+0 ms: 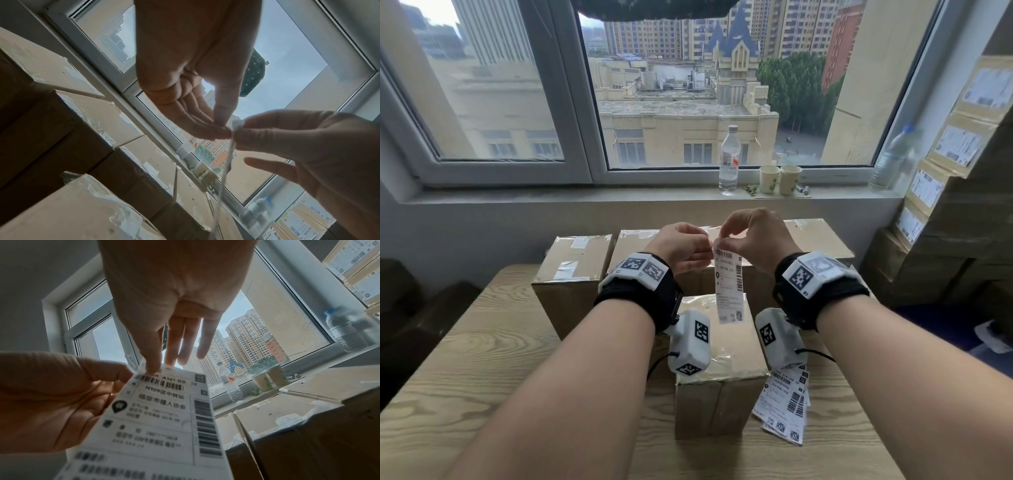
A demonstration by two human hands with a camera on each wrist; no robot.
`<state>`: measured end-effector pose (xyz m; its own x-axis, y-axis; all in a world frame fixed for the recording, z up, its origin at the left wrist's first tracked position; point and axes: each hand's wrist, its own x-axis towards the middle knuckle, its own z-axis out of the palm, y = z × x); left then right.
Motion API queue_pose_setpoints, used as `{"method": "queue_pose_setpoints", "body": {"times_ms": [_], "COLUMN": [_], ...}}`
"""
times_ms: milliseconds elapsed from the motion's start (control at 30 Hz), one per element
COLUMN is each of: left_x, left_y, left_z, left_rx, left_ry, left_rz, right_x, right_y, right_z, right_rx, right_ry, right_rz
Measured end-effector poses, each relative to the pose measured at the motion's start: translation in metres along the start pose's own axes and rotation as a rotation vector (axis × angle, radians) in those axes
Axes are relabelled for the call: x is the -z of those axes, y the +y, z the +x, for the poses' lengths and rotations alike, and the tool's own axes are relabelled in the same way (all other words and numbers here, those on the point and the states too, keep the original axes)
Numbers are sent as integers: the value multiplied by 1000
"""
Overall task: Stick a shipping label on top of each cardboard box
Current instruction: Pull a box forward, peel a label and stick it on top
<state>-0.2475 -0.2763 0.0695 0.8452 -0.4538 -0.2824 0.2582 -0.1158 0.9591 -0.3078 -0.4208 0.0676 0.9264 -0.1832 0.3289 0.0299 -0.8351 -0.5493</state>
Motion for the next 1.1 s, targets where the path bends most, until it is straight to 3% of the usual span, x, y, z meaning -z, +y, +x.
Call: {"method": "queue_pose_setpoints", "body": {"times_ms": [333, 467, 800, 967, 1100], "left_x": [2, 6, 21, 49, 92], "left_y": [1, -2, -13, -30, -62], "left_z": [9, 17, 26, 30, 34], "left_rx": [18, 4, -44, 20, 189], "left_ry": [-105, -93, 21, 69, 177], "left_rz": [44, 147, 162, 171, 242], "right_x": [2, 0, -12, -20, -35], "right_y": [4, 5, -1, -5, -6], "right_z": [8, 11, 19, 19, 20], "right_rx": [-55, -74, -131, -184, -224], "right_ry": [4, -8, -8, -39, -50], "right_rz": [49, 74, 147, 232, 265]}}
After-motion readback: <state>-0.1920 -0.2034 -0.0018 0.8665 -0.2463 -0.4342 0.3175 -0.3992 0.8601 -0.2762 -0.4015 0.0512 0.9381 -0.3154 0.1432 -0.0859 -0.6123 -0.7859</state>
